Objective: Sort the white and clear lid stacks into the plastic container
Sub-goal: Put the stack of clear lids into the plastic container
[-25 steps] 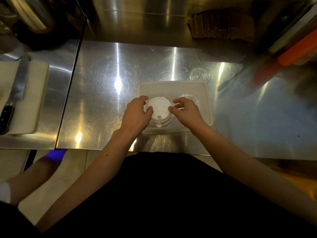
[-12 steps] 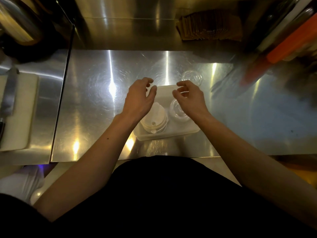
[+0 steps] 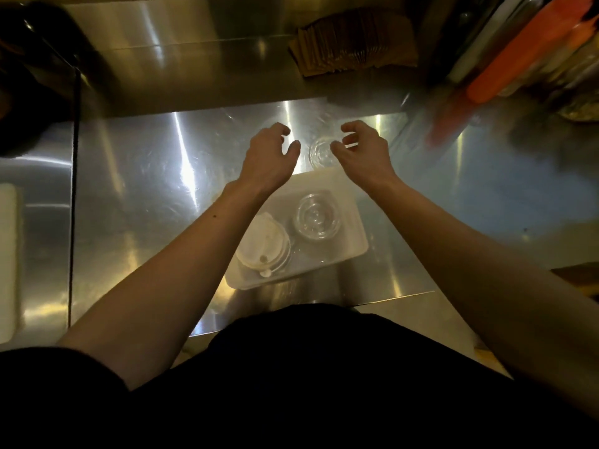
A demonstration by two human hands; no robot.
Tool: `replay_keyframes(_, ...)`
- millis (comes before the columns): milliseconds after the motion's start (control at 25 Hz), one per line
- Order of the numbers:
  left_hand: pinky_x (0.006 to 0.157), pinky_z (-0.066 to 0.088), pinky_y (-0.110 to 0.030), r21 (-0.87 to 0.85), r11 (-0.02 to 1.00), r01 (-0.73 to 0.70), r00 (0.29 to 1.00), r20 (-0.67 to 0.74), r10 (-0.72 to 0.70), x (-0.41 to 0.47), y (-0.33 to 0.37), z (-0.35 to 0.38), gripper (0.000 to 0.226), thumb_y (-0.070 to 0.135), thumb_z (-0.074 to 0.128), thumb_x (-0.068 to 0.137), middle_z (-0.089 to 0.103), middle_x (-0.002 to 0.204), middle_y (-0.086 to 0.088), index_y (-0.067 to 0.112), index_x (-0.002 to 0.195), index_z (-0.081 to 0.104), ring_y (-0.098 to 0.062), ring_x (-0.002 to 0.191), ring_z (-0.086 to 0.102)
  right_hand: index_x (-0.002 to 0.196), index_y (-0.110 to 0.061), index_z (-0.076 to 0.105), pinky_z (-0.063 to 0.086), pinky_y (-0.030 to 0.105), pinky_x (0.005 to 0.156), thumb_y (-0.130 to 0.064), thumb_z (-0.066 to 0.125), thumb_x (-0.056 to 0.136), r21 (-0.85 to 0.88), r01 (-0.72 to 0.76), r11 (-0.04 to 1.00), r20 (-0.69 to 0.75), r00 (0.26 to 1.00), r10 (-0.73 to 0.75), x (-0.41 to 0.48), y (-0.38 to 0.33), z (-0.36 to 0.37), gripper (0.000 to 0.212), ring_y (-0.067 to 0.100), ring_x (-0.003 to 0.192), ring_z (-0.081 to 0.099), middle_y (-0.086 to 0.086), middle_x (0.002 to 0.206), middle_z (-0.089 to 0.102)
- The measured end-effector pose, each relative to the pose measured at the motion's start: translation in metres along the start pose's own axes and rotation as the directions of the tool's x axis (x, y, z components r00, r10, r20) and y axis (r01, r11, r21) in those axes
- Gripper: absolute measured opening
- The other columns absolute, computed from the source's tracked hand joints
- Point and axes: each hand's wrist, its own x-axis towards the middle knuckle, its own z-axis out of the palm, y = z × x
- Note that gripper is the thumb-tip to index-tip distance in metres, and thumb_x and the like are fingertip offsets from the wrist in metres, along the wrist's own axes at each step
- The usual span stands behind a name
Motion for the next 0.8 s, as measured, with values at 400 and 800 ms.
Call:
replay_keyframes(400,0.102,0.045,-0.038,0.054,0.988,0.146,0.970,0.186,-0.154,0.065,0.004,0.032,0.044,0.028,0.055,0.094,0.056,0.136,-0.014,0.004,0.131,0.053,-0.029,0.123,0.055,0.131,-0.012,0.054,0.045,0.023,0.083,-0.027,0.063,0.090,-0.011,-0.158,0.987,0.030,0.987,0.158,0.057,0.028,-0.008,0.044,0.013,0.099,0.056,0.010,0.126,0.061)
replay_keyframes(800,0.091,0.050,-0.039,0.048,0.962,0.268,0.917,0.292,-0.270,0.098,-0.002,0.066,0.016,0.022,0.061,0.091,0.056,0.086,-0.004,0.019,0.081,0.050,-0.023,0.092,0.055,0.129,-0.006,0.055,0.046,0.027,0.091,-0.020,0.063,0.090,-0.074,-0.273,0.959,0.128,0.951,0.281,0.087,0.057,0.007,0.043,0.023,0.110,0.062,0.015,0.122,0.064)
